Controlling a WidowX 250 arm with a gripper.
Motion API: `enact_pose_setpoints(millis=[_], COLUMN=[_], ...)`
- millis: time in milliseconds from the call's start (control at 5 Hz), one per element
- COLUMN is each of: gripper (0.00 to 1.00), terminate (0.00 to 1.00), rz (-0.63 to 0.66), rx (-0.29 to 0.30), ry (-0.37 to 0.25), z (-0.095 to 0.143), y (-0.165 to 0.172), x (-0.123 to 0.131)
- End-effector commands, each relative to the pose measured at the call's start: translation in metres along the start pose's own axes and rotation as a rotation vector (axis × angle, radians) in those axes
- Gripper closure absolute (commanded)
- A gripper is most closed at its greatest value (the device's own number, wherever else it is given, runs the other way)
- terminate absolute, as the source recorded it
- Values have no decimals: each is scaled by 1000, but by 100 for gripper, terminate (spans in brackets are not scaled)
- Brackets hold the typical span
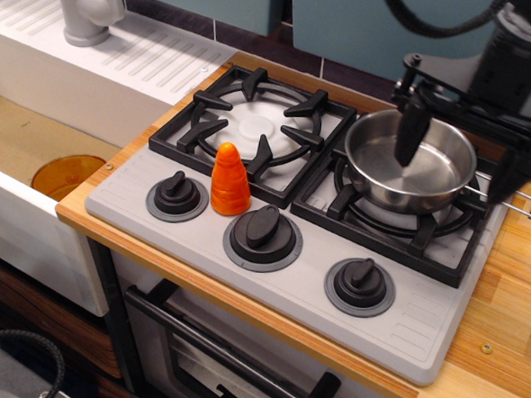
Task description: End effector reaching pot or pan
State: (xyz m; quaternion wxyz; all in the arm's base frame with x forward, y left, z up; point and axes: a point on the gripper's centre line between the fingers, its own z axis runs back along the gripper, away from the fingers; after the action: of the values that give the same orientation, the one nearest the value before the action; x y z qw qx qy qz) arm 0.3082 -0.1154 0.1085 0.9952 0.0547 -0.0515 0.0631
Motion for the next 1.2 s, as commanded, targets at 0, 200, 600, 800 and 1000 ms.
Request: enact_pose_setpoints(millis=[0,200,600,800,1000], gripper=[0,0,0,0,0], terminate=[0,0,0,0,0], rz=[-25,-43,-69,-93,-128], rx=[-23,-13,-25,-11,19], ry=[-113,-140,-170,-197,-192], z=[-6,-14,-23,-29,-22], y=[18,30,44,59,80], x=[35,48,63,71,81])
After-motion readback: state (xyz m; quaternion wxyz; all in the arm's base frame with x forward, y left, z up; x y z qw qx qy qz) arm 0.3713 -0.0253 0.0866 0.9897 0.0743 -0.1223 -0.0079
